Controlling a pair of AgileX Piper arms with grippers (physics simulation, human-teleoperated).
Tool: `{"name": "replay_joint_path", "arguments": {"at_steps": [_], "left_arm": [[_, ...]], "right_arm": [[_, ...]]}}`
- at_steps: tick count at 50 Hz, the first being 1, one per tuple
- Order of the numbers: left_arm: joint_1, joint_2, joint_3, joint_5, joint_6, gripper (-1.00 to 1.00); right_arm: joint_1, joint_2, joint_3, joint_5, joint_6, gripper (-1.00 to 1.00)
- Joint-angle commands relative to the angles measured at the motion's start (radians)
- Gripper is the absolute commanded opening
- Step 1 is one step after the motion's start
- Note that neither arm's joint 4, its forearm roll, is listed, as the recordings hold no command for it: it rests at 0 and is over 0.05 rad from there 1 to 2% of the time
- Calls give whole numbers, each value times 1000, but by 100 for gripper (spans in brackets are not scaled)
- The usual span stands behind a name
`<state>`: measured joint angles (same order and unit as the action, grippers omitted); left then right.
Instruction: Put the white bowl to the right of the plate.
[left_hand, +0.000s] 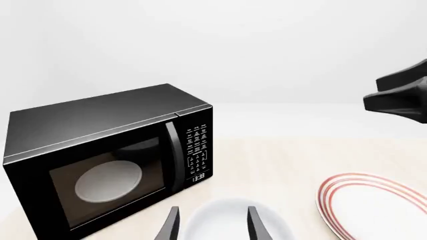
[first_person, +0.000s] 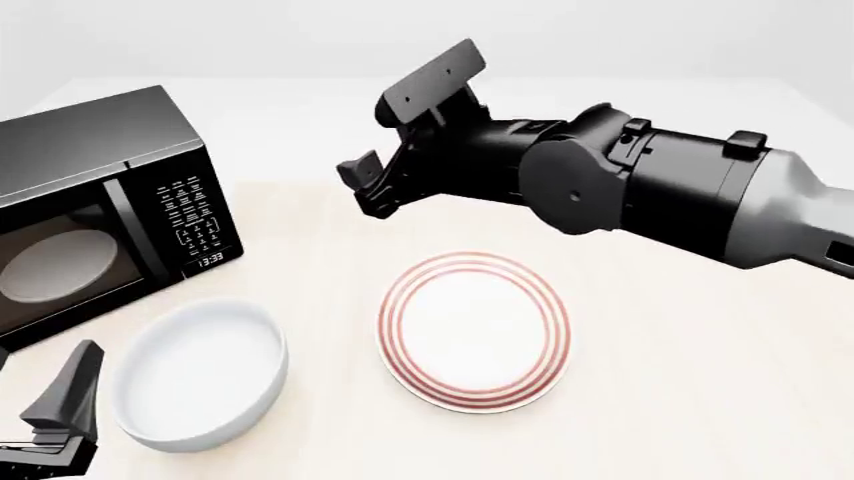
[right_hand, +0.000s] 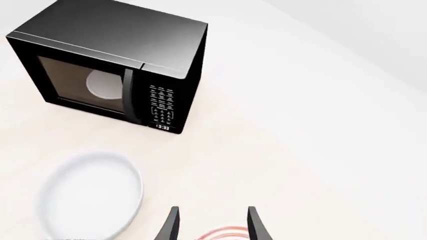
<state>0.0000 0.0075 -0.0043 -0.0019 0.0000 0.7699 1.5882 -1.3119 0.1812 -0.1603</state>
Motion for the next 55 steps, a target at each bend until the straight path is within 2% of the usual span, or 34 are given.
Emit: {"name": "replay_joint_path", "arguments": {"at_steps": [1, 18, 39, 41, 55], "left_arm": [[0, 0, 0, 0, 0, 100], [0, 0, 0, 0, 0, 100], [0, 0, 0, 0, 0, 100], [0, 0, 0, 0, 0, 100], [0, 0, 0, 0, 0, 100]], "right_arm": [[54, 108, -86, 37, 2, 100], [119, 215, -170, 69, 23, 100], [187, 331, -253, 68, 116, 100], [190, 336, -252, 60, 142, 100], [202, 379, -214, 25, 203, 100]]}}
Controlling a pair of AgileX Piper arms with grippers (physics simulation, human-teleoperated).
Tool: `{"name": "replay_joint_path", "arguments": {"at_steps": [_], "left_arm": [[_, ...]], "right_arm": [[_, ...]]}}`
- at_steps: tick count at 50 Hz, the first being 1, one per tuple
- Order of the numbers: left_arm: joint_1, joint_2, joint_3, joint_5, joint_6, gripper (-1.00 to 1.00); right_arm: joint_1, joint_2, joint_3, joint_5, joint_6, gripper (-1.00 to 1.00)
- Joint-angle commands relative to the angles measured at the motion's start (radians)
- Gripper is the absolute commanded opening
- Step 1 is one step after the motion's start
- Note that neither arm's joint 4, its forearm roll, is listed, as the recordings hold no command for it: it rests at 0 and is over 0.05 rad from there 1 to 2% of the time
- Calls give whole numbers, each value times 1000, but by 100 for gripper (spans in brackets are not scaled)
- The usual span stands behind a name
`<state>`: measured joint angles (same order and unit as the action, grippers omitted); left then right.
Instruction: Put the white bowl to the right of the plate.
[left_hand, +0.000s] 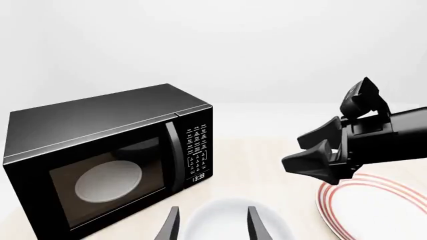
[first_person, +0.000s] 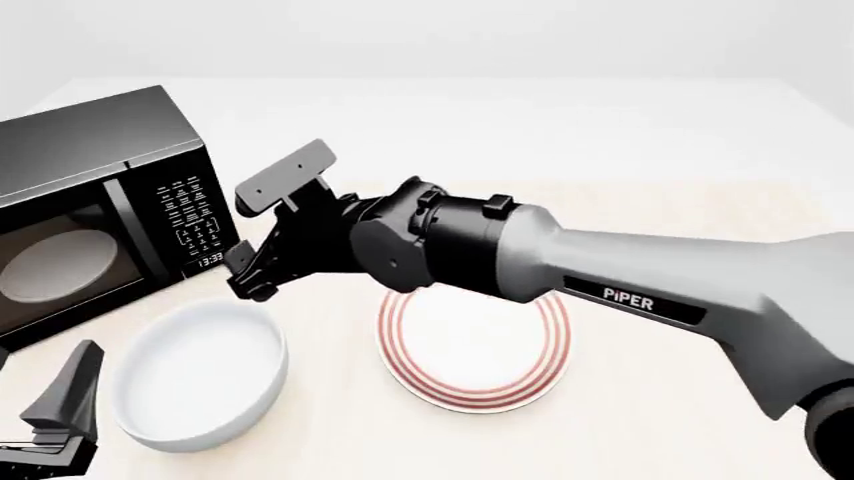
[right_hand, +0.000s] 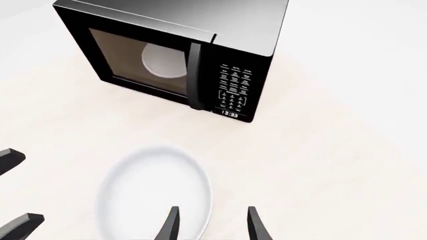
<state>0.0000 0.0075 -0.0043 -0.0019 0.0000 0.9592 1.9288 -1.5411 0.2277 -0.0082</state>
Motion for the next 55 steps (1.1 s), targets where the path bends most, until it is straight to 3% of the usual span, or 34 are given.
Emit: {"name": "replay_joint_path", "arguments": {"at_steps": [1, 19, 42, 51, 52, 55], "left_arm": [[0, 0, 0, 0, 0, 100], [0, 0, 0, 0, 0, 100], [0, 0, 0, 0, 0, 100], [0, 0, 0, 0, 0, 100], [0, 0, 0, 0, 0, 100], [0, 0, 0, 0, 0, 100]], "right_arm": [[13, 39, 16, -21, 51, 100], [15, 63, 57, -69, 142, 100], [-1, 89, 95, -136, 199, 100], [1, 114, 112, -176, 234, 100], [-5, 136, 144, -228, 273, 100], [-6, 139, 149, -235, 275, 100]]}}
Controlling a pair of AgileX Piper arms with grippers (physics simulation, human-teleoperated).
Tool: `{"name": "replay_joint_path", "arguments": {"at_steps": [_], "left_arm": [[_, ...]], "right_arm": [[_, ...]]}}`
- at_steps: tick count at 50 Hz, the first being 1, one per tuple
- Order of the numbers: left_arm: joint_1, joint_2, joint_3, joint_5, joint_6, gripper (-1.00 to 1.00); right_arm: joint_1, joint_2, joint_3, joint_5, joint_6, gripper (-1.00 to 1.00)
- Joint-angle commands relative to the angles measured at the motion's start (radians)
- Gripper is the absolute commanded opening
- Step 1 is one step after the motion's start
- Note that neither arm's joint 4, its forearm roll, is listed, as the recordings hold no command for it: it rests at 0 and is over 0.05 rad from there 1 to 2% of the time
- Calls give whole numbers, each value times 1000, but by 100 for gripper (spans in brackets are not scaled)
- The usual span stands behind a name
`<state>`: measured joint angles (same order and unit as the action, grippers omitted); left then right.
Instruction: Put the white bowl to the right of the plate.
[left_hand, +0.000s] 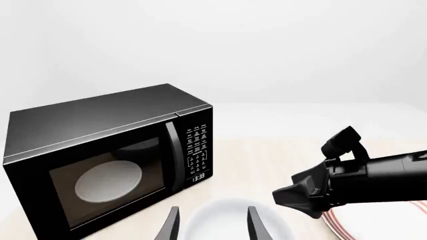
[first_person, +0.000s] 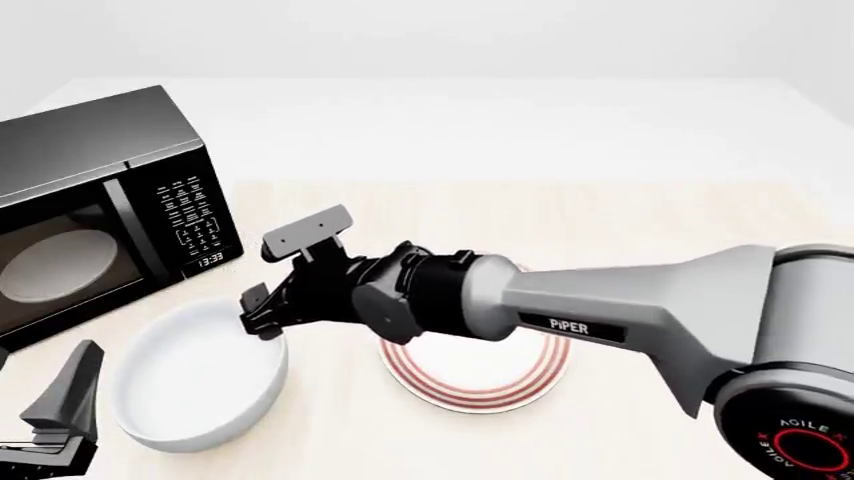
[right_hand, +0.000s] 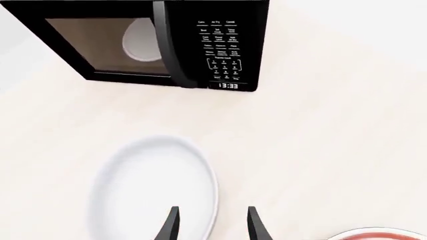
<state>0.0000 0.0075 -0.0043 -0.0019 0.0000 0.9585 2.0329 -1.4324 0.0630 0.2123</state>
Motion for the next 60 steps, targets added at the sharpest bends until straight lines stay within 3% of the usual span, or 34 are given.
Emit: {"name": "replay_joint_path", "arguments": {"at_steps": [1, 60], "left_arm": [[0, 0, 0, 0, 0, 100], [0, 0, 0, 0, 0, 100]], "right_arm": [[-5, 36, 41, -72, 56, 100], [-8, 121, 30, -142, 119, 100]]}}
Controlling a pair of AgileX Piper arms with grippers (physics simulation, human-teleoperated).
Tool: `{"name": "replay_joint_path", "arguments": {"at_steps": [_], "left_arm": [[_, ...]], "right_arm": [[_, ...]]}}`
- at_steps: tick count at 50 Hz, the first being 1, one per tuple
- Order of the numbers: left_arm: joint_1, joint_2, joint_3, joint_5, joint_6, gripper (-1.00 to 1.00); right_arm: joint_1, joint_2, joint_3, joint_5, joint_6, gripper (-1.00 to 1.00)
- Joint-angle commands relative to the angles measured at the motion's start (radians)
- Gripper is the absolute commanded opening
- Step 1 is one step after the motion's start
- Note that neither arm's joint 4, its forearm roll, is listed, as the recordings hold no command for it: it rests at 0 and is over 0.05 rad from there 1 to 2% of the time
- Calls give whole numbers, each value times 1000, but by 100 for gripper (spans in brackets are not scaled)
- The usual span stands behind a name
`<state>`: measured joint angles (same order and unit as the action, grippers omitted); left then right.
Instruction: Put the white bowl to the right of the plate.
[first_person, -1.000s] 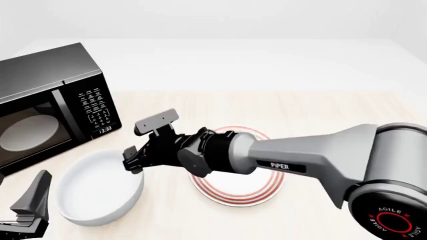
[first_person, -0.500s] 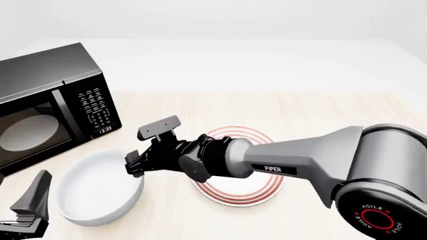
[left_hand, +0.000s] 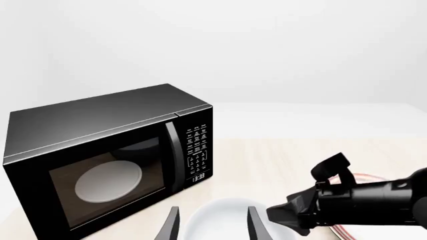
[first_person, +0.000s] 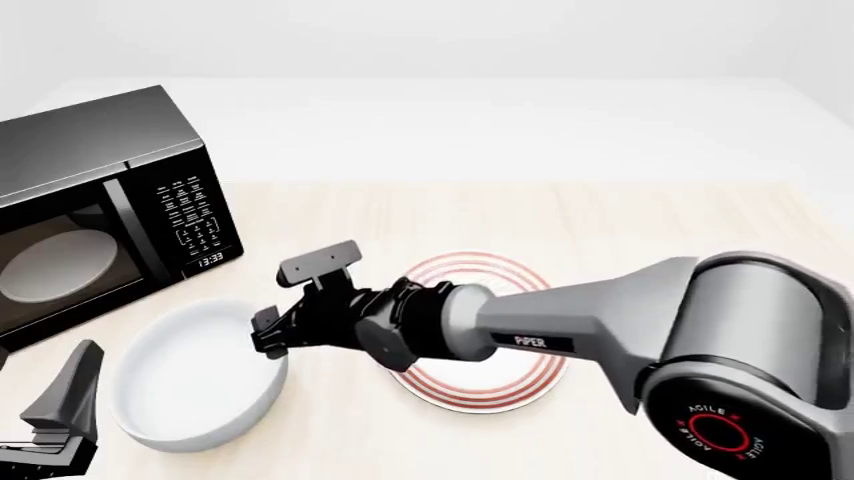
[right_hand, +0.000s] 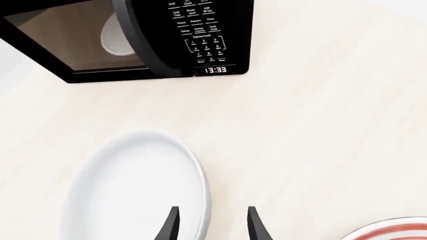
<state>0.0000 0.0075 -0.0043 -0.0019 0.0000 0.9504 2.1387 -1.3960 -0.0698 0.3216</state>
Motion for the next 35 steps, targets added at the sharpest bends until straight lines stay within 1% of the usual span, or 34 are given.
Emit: {"name": "replay_joint_path", "arguments": {"at_steps": [1, 35], "left_arm": [[0, 0, 0, 0, 0, 100], [0, 0, 0, 0, 0, 100]], "right_arm": [[1, 17, -6, -10, 11, 100], [13, 103, -50, -39, 57, 100]]}}
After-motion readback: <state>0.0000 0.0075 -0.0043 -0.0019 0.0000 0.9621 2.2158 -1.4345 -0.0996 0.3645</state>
